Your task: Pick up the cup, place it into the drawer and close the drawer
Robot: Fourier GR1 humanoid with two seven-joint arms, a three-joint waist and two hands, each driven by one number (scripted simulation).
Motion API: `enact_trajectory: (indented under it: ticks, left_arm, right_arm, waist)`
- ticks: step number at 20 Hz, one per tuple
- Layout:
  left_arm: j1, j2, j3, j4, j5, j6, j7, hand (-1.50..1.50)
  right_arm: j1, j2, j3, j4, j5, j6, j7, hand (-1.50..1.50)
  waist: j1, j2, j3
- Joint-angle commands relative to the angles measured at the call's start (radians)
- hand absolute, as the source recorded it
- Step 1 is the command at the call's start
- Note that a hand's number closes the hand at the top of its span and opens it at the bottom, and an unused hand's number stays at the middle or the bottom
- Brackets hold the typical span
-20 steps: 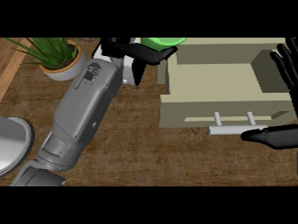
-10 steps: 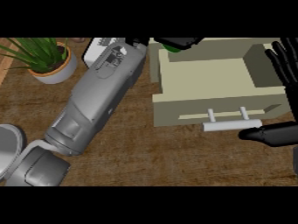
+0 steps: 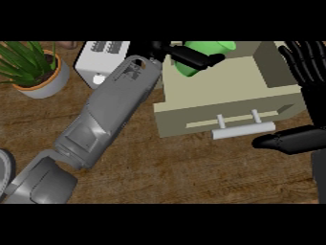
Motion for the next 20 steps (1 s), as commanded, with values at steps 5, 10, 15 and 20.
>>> enact_trajectory:
  ticks: [5, 10, 15, 20]
  left_arm:
    - [0.065, 0.0, -0.097, 0.0, 0.058, -0.008, -0.04, -1.5]
    - [0.064, 0.0, -0.049, -0.061, 0.182, -0.009, -0.078, -1.5]
    - [0.078, 0.0, -0.017, -0.114, 0.273, -0.042, -0.2, -1.5]
    - [0.065, 0.0, 0.006, -0.106, 0.327, -0.002, -0.252, -1.5]
  right_arm:
    - [-0.04, -0.003, 0.017, 0.008, -0.029, 0.033, 0.007, -1.5]
    - [-0.093, 0.038, 0.102, 0.026, -0.107, 0.113, 0.028, -1.5]
    - [-0.059, 0.038, 0.21, 0.011, -0.199, 0.271, 0.039, 1.5]
    - [-0.044, -0.118, 0.298, 0.023, -0.121, 0.413, 0.147, 1.5]
  waist:
    - [-0.062, 0.012, -0.001]
    - [-0.071, 0.019, -0.002]
    - [-0.059, 0.012, -0.002]
    - [-0.003, -0.002, -0.004]
